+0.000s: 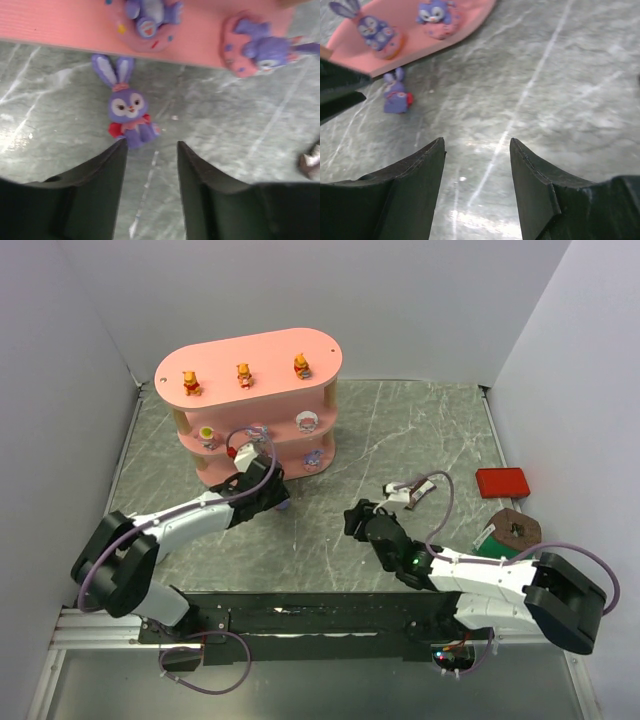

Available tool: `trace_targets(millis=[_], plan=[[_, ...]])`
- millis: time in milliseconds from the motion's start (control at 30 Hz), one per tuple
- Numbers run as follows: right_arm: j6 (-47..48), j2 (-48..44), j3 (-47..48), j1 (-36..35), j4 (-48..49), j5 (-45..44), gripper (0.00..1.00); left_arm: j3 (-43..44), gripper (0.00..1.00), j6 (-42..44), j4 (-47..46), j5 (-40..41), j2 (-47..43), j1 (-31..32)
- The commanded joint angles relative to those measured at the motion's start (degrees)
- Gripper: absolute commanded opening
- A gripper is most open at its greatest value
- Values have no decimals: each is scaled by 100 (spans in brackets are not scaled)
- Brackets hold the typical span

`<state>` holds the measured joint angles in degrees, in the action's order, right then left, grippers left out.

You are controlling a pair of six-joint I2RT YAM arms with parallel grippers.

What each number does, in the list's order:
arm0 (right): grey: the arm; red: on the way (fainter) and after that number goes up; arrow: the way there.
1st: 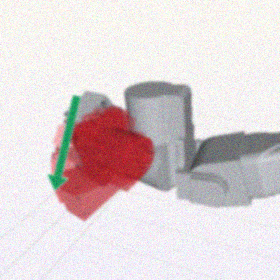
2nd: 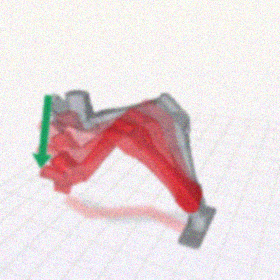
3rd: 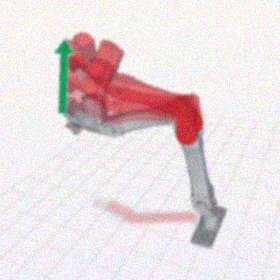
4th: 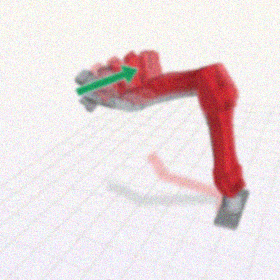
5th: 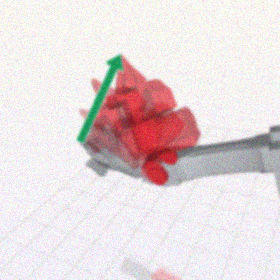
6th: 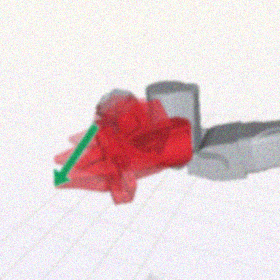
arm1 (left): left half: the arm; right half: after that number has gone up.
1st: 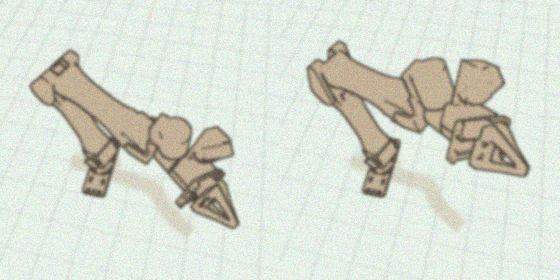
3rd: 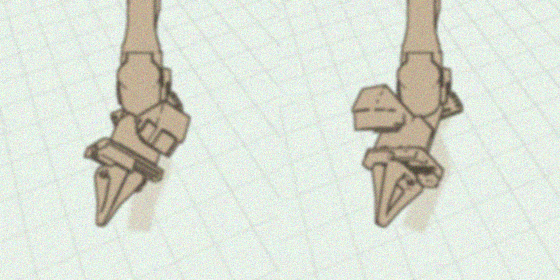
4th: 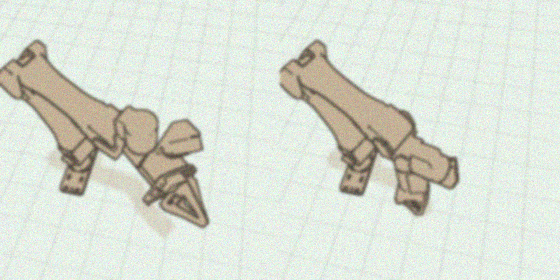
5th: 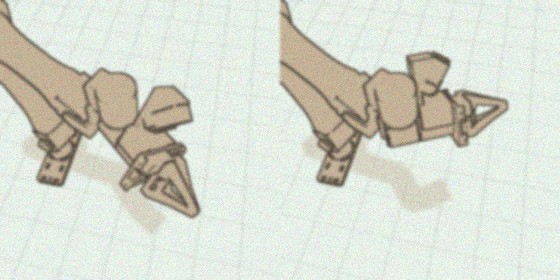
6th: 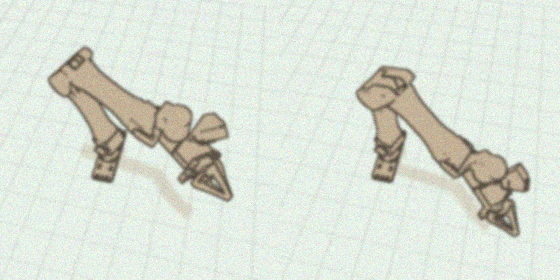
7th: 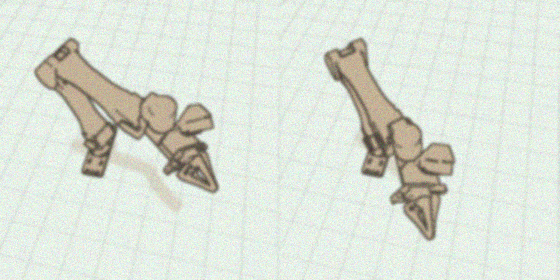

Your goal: Place and organize the plastic toys onto the shelf

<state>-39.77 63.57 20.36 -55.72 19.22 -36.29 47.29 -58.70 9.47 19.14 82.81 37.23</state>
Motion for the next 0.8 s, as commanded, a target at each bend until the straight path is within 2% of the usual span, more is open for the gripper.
trace_targets(millis=[0,333,667,767], plan=[[-224,-214,-146,132,-86,148,61,167,47,183,-138,196,253,-14],[-312,41,-23,193,-156,237,59,105,30,324,-516,64,719,-14],[-382,200,29,229,-191,290,58,61,29,447,-561,152,957,-14],[-400,200,29,229,-217,263,58,-8,26,429,-578,65,983,-6]])
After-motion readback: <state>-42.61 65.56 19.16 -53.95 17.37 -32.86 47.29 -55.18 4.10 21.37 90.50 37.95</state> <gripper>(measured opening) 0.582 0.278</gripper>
